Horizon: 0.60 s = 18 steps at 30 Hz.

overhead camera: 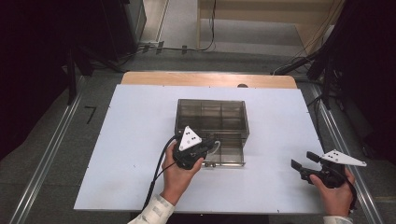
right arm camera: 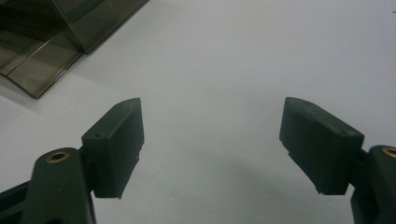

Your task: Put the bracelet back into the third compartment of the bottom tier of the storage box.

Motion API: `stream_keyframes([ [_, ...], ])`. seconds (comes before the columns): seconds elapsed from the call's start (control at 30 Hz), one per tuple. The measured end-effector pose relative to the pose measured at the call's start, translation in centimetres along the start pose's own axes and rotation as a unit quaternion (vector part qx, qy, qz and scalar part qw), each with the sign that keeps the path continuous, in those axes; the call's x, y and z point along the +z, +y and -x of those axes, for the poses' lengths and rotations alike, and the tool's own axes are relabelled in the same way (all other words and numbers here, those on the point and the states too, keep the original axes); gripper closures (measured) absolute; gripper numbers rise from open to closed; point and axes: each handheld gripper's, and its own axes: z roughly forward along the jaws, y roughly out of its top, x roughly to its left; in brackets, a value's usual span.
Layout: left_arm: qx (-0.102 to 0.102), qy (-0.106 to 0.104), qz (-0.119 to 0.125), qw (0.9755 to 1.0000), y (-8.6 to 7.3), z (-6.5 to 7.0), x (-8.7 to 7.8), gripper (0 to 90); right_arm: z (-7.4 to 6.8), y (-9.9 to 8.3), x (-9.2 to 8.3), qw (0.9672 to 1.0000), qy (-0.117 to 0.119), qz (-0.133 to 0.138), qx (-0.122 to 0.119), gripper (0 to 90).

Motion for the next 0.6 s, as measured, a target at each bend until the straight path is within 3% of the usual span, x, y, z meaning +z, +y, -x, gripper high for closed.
stream_keyframes([
  [0.6, 0.008, -0.012, -0.004, 0.9999, 0.4, 1.4, 2.3, 86.7, 0.0, 0.0, 0.0, 1.0000, 0.001, 0.000, -0.001, 20.3],
])
